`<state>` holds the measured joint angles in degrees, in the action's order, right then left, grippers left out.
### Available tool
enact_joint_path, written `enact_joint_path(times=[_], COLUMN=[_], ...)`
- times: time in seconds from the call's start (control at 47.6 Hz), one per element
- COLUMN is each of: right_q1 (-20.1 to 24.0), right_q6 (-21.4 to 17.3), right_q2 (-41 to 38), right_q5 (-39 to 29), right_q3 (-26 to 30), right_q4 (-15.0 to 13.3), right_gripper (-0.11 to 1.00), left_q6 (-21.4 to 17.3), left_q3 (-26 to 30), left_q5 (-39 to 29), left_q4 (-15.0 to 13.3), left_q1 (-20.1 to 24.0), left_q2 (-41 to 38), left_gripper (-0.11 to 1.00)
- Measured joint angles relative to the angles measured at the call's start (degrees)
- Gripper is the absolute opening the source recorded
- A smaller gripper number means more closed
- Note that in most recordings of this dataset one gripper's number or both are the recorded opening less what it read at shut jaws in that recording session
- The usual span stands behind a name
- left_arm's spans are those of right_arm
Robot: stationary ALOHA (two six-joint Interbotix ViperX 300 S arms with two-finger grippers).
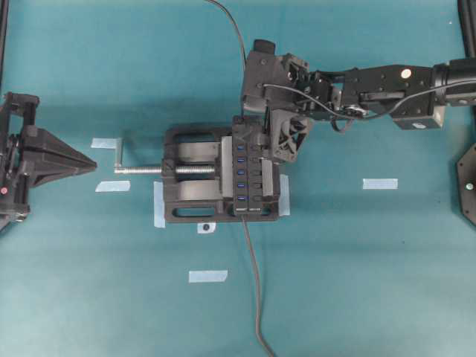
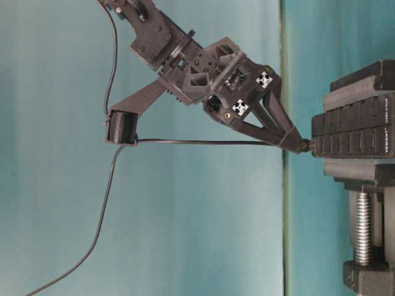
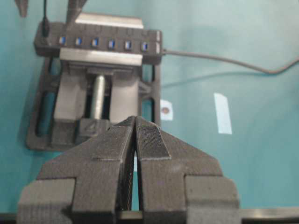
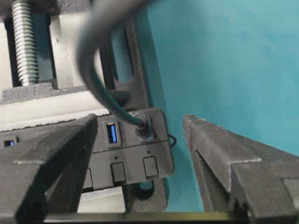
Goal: Insert the USB into the center port of the fixed hub
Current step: 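Lower the right gripper and close it on the black USB plug, then pull the USB plug out of the end port with the right gripper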
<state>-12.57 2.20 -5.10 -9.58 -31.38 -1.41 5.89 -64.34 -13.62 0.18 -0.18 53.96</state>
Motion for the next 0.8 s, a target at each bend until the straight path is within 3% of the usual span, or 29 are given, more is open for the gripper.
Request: enact_joint_path(times=[0.252,0.797], right_q1=[0.0,0.0], right_q6=[0.0,-0.1], right_q2=[-0.3,-0.3], right_q5=[0.0,0.1], right_q3=[0.0,0.2], right_q4=[0.0,0.0], right_gripper=[0.60,0.54], left_q6=[0.0,0.0], left_q3=[-0.2,-0.2], left_q5=[0.0,0.0], left_q4=[0.0,0.0], left_q1=[0.0,0.0], left_q2=[0.6,0.7], left_gripper=[0.02,0.02])
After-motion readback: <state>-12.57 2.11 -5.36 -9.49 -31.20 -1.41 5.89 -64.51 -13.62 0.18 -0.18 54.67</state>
